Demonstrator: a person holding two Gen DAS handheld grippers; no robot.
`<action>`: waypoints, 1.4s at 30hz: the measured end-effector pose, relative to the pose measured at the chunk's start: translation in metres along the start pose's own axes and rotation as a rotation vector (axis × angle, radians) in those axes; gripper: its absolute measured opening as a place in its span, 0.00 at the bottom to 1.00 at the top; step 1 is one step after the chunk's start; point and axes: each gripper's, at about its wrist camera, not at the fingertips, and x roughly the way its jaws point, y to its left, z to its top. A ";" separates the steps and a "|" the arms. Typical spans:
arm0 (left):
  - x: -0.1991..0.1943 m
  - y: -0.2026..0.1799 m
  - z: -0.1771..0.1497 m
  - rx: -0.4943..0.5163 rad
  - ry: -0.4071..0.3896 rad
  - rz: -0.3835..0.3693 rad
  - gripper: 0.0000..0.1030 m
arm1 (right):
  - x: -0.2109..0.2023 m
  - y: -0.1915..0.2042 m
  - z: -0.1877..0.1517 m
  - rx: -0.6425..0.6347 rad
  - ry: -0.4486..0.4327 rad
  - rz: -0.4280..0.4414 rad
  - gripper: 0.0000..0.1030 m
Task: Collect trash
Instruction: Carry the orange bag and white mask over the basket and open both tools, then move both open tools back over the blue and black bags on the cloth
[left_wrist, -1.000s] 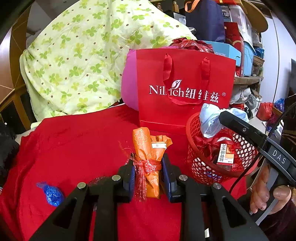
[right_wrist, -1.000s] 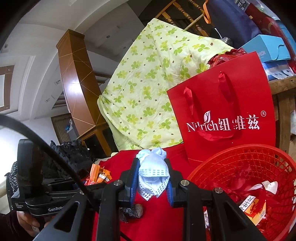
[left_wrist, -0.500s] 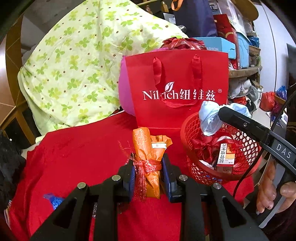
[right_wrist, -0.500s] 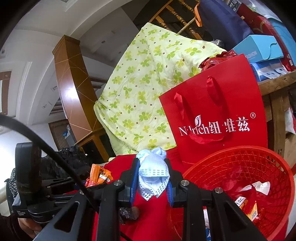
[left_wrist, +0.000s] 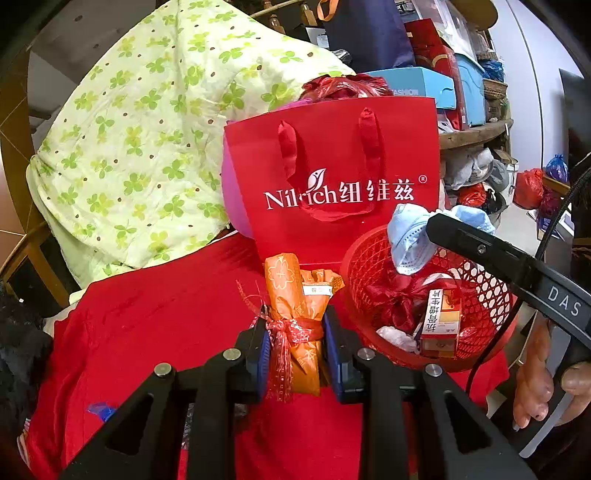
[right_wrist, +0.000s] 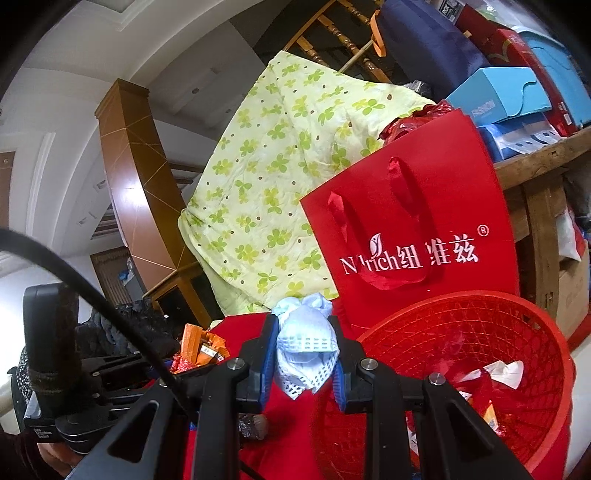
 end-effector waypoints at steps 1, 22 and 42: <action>0.001 -0.001 0.001 0.001 0.000 -0.002 0.27 | -0.002 -0.001 0.000 0.002 -0.002 -0.005 0.27; 0.029 -0.045 0.030 -0.090 0.018 -0.294 0.28 | -0.045 -0.065 0.012 0.162 -0.103 -0.185 0.28; 0.030 -0.013 -0.011 -0.125 0.046 -0.219 0.64 | -0.038 -0.061 0.011 0.159 -0.085 -0.171 0.63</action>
